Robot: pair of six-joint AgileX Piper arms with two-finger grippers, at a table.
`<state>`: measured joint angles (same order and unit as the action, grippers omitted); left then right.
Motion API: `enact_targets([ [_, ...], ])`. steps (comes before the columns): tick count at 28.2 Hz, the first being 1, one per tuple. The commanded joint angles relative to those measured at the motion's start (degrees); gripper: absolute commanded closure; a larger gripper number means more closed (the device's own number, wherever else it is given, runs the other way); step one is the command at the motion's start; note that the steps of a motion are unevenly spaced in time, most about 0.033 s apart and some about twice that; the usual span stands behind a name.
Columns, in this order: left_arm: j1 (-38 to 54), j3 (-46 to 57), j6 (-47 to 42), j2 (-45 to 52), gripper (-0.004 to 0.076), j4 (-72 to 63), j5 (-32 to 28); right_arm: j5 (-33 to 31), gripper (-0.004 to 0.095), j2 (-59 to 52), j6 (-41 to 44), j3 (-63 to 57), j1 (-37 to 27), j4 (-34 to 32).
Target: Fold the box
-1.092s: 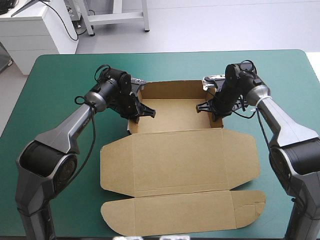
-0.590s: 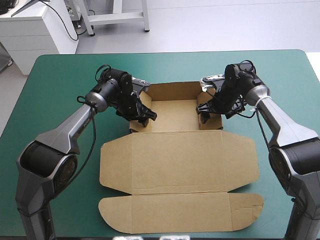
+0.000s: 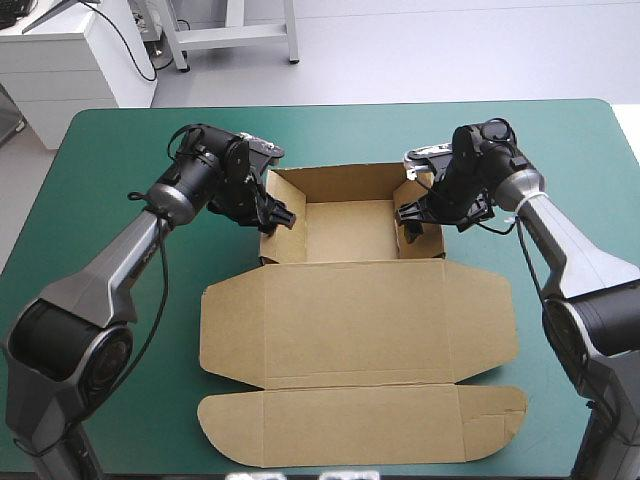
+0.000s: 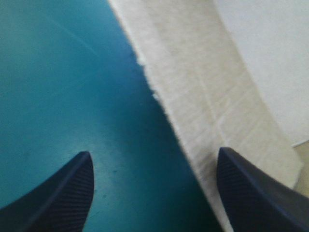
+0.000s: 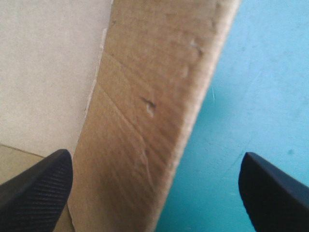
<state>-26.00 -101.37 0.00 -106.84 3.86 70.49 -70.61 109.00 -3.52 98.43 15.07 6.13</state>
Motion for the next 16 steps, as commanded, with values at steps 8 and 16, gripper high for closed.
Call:
enact_targets([
  [8,-0.1,-1.1,0.4,21.2,0.0367,0.0,3.5,1.0,0.005,-11.4,-0.7,3.0,0.0,-1.1],
  [16,-0.1,8.0,5.3,35.6,0.0726,0.3,3.5,1.3,0.005,-12.1,-1.0,2.9,0.0,-0.6],
])
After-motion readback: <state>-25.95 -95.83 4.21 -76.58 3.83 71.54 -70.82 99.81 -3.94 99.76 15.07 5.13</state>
